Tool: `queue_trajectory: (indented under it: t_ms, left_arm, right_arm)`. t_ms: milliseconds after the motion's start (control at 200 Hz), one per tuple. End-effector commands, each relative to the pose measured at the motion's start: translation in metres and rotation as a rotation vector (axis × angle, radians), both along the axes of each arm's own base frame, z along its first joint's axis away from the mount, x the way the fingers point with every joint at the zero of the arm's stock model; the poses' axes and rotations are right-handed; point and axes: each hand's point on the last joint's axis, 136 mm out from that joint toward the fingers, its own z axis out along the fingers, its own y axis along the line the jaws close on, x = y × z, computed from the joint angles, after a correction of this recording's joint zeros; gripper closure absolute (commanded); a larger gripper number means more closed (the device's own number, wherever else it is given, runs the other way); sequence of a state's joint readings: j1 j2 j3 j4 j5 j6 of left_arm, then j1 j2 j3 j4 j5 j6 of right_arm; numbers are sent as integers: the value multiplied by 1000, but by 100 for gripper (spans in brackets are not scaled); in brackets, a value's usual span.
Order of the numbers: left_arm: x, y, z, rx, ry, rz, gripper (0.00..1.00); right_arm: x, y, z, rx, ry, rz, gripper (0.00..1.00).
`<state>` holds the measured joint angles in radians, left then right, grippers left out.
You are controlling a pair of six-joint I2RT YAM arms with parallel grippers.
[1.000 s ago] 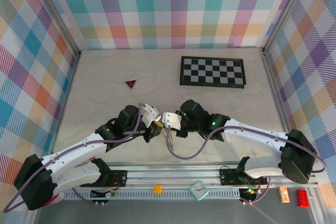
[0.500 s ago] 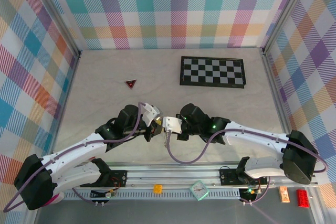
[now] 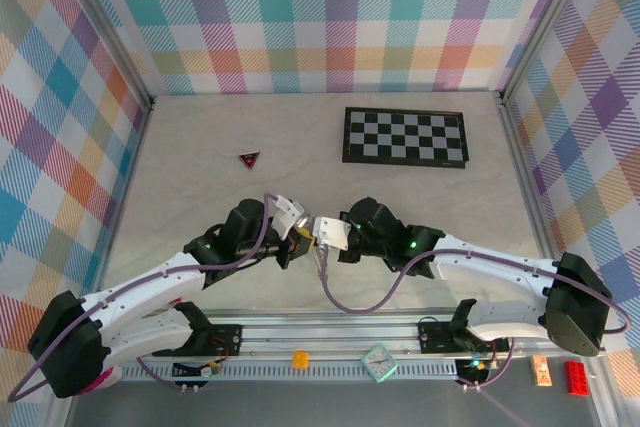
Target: Put the keys on the keyring
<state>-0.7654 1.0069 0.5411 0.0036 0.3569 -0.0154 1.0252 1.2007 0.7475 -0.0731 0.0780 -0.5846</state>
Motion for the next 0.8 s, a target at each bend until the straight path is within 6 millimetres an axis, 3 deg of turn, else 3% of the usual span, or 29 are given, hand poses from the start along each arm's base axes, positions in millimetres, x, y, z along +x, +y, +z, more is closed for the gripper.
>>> queue_trajectory:
  t_ms: [0,795]
  left_arm:
    - [5,-10,30,-79,-43,-9,100]
    - [9,-10,32,-88,-41,19,100]
  right_arm:
    - [-5,5,5,37,6,22,100]
    - [-20,5,-1,17,26,89,100]
